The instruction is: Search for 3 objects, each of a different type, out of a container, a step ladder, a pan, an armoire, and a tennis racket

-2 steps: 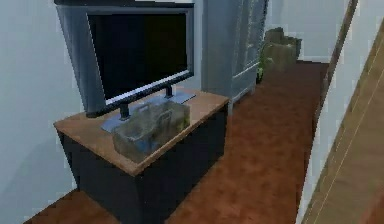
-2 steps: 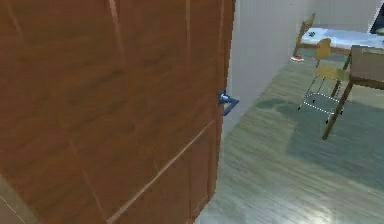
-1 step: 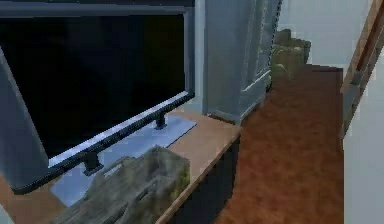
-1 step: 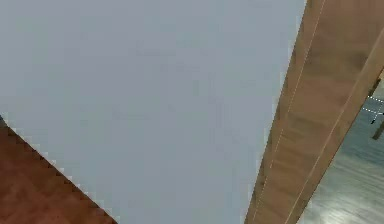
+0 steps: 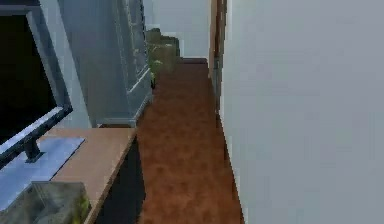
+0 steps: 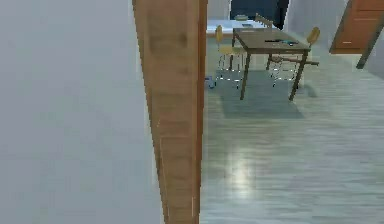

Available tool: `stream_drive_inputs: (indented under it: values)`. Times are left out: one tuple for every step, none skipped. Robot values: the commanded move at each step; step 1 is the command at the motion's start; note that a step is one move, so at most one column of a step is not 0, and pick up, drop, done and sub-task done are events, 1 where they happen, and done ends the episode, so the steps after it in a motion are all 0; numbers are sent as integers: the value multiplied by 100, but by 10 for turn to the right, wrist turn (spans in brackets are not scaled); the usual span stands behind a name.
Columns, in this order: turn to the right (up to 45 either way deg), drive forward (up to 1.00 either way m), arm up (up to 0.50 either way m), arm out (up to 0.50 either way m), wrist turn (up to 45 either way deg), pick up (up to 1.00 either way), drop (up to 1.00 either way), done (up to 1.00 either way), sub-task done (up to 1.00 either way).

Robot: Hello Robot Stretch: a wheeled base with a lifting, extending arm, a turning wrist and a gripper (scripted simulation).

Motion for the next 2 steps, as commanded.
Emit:
stream_drive_inputs:
  values:
    - [0, 100, 0, 0, 0, 0, 0, 0, 0]
    - [0, 65, 0, 0, 0, 0, 0, 0, 0]
